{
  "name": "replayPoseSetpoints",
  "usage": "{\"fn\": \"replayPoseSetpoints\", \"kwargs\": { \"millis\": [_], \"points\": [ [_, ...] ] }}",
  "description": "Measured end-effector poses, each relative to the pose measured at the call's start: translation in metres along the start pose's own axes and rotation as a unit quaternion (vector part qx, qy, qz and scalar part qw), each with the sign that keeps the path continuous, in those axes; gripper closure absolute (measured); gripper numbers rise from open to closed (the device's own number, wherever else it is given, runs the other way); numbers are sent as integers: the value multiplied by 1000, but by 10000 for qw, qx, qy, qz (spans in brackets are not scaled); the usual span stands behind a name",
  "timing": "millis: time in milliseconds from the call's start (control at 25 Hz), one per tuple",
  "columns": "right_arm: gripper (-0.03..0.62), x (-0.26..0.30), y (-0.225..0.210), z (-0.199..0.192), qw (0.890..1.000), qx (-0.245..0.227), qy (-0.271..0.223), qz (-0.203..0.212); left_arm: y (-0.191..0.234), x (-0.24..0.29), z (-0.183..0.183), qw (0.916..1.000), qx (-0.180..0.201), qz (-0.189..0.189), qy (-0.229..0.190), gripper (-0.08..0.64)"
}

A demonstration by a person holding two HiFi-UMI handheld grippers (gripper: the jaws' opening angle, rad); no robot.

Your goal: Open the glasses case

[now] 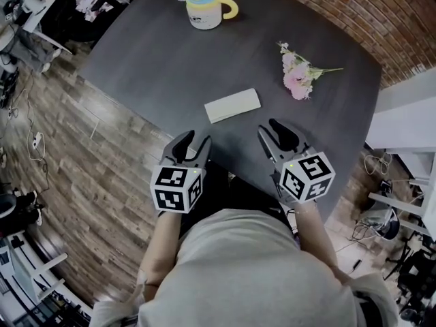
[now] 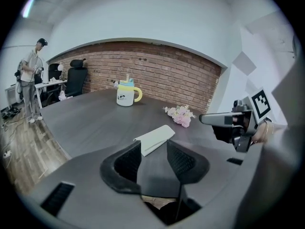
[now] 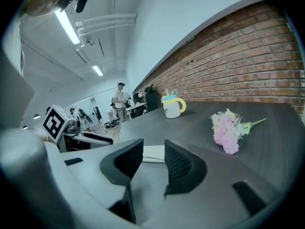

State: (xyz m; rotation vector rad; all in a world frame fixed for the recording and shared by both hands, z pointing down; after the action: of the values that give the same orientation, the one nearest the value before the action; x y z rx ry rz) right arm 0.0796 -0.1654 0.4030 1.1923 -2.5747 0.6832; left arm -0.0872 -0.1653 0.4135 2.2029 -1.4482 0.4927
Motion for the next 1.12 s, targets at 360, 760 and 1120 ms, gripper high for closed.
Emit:
{"fn": "replayPoseSetpoints", "kwargs": {
  "millis": [360,760,1120],
  "points": [
    [446,16,-14,-1,9991,173,203,-333,7,31,0,9979,212,-447,412,373],
    [436,34,-32,-17,9963,71,750,-407,17,61,-15,9945,634,-519,650,373],
    [407,59,-52,-25,9911,-349,1228,-373,18,81,-25,9928,783,-520,746,373]
  ]
}}
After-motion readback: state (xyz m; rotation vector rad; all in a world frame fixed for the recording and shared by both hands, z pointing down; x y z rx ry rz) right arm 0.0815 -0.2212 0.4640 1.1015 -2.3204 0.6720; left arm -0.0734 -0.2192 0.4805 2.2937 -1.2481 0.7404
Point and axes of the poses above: the fingertips, and each gripper's own axes: x forward along the fingers, y to its left, z out of its top, the point moved 1 cm from there along -x, backward along the fingers, and after that the axes turned 7 degrees about z, right-handed, at the moved point
